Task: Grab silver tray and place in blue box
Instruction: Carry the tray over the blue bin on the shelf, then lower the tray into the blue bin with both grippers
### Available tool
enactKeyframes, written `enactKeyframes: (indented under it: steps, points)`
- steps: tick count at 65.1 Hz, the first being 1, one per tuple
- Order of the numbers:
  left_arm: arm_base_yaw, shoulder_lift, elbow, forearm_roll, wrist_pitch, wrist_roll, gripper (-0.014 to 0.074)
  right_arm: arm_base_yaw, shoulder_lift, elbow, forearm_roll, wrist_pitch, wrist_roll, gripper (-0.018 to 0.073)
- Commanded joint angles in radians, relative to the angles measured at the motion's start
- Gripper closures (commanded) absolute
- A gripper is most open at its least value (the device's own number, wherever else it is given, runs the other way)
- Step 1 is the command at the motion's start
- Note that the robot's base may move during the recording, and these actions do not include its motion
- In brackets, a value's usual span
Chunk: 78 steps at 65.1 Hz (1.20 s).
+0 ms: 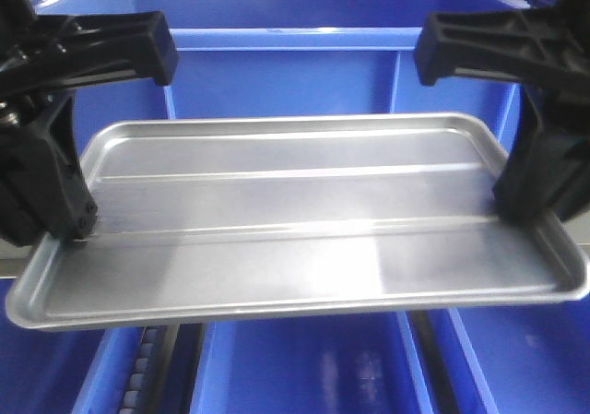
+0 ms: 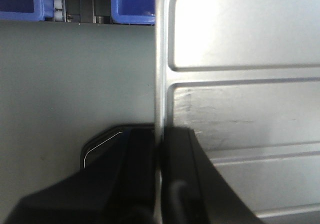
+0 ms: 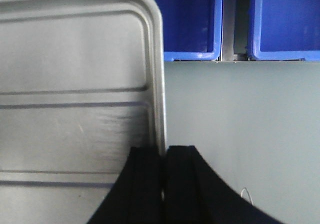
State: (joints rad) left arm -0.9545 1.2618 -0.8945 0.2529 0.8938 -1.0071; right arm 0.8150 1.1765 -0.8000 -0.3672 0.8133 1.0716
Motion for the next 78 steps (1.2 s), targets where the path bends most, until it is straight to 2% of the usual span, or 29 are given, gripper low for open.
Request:
enactKeyframes:
  steps: [1, 20, 30, 37, 51, 62, 72, 78]
  points:
    - [-0.002, -0.028, -0.027, 0.045, 0.044, 0.009, 0.0603, -0.007, -0.024, -0.035, -0.091, 0.02, -0.004, 0.0503]
    - [-0.002, -0.028, -0.034, 0.087, 0.034, 0.009, 0.0603, -0.007, -0.024, -0.043, -0.09, 0.014, -0.004, 0.0503]
    - [0.005, -0.028, -0.124, 0.12, 0.051, 0.025, 0.0603, -0.01, -0.024, -0.114, -0.09, 0.033, -0.005, 0.0503]
    - [0.041, -0.021, -0.221, 0.098, 0.085, 0.126, 0.0603, -0.026, -0.023, -0.185, -0.081, 0.041, -0.028, 0.0503]
    - [0.154, 0.035, -0.431, 0.055, 0.064, 0.298, 0.0602, -0.092, 0.01, -0.374, -0.02, 0.03, -0.189, 0.0503]
    - [0.267, 0.142, -0.62, -0.134, 0.035, 0.53, 0.0602, -0.196, 0.125, -0.568, 0.103, 0.001, -0.386, 0.0503]
    - [0.348, 0.246, -0.772, -0.191, -0.006, 0.596, 0.0602, -0.301, 0.261, -0.754, 0.23, -0.01, -0.55, 0.0503]
    - [0.393, 0.309, -0.861, -0.253, -0.006, 0.657, 0.0602, -0.357, 0.337, -0.855, 0.322, -0.01, -0.636, 0.0503]
